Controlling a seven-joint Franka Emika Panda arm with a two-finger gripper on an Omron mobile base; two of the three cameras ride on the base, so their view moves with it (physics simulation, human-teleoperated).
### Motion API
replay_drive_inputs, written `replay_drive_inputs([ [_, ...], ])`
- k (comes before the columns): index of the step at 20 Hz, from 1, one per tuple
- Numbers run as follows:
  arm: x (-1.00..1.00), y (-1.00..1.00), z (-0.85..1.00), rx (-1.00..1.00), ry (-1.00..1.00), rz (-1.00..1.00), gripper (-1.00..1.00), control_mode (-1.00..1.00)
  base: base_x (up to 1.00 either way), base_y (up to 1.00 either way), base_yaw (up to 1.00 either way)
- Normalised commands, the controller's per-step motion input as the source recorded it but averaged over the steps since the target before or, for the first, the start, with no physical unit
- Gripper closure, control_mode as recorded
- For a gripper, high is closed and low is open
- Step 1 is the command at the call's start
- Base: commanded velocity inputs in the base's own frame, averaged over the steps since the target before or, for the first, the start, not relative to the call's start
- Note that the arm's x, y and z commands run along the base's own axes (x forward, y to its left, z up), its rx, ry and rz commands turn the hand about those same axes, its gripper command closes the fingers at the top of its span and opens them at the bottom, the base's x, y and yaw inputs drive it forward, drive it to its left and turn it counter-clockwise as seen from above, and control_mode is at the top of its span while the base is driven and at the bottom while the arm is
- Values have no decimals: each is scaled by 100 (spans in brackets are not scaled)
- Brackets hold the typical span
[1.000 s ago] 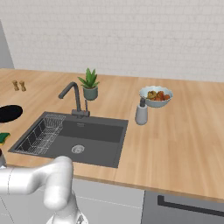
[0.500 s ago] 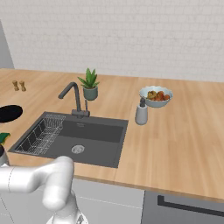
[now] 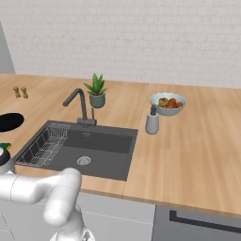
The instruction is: Pick the pan and sponge and place them into the sink. Then turn on the water.
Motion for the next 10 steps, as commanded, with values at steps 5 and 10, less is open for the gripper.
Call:
replay_drive_inputs([
  [5, -9, -6, -53, 0, 1, -13, 100, -100, 0, 0, 0],
  [10, -12, 0, -12, 0, -15, -3, 100, -100, 0, 0, 0],
])
